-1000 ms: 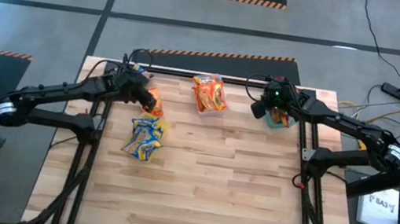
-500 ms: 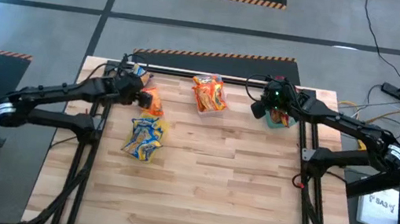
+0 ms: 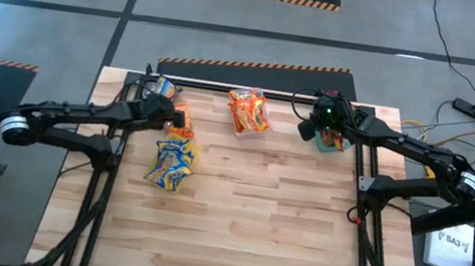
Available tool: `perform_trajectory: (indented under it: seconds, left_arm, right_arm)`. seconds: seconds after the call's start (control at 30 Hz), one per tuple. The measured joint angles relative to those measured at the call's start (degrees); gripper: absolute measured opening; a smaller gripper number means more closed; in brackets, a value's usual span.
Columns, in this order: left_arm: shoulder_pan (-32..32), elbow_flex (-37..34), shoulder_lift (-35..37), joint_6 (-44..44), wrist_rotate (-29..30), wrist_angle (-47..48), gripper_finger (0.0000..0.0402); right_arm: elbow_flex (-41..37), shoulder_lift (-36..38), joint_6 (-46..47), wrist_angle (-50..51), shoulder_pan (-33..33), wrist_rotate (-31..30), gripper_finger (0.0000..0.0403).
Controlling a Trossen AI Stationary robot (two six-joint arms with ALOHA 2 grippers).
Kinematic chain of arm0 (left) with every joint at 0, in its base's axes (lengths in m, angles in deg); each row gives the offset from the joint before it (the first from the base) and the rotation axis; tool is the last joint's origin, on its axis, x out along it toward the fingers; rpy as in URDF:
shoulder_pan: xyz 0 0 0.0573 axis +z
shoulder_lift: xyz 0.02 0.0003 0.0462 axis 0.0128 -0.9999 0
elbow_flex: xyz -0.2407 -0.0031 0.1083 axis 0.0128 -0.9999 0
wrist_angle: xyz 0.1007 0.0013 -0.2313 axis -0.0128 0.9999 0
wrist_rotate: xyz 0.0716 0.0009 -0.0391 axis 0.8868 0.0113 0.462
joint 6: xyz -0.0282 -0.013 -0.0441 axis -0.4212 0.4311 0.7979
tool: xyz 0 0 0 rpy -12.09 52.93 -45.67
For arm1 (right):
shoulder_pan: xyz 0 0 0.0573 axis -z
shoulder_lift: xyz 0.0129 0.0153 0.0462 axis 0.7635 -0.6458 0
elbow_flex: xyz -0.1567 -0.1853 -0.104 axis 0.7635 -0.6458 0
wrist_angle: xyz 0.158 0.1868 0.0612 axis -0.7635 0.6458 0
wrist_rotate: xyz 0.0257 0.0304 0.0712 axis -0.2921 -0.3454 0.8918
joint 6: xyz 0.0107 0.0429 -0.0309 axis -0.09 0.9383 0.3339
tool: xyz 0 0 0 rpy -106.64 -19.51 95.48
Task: Sort Maruchan noodles
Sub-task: Put the orange noodle pack into the transparent bin
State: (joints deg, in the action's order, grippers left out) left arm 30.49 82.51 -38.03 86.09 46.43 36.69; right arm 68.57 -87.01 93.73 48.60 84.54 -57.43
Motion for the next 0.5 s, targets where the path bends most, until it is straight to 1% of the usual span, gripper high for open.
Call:
perform_trajectory:
  seconds: [0.17, 0.23, 0.33, 0.5]
  left_arm:
    - [0.0, -4.3, -2.5, 3.1, 0.2, -10.0, 0.0389]
    - [0.0, -5.2, -4.2, 4.1, 0.2, -12.4, 0.0393]
    - [0.0, -5.2, -6.9, 4.0, 1.2, -15.7, 0.0399]
    - [0.1, -3.7, -12.1, 4.2, 3.0, -17.0, 0.0396]
  right_arm:
    - [0.0, 0.0, 0.0, 0.0, 0.0, 0.0, 0.0057]
    - [0.0, 0.0, 0.0, 0.0, 0.0, 0.0, 0.0057]
    - [0.0, 0.0, 0.0, 0.0, 0.0, 0.0, 0.0057]
    - [0.0, 0.0, 0.0, 0.0, 0.0, 0.0, 0.0057]
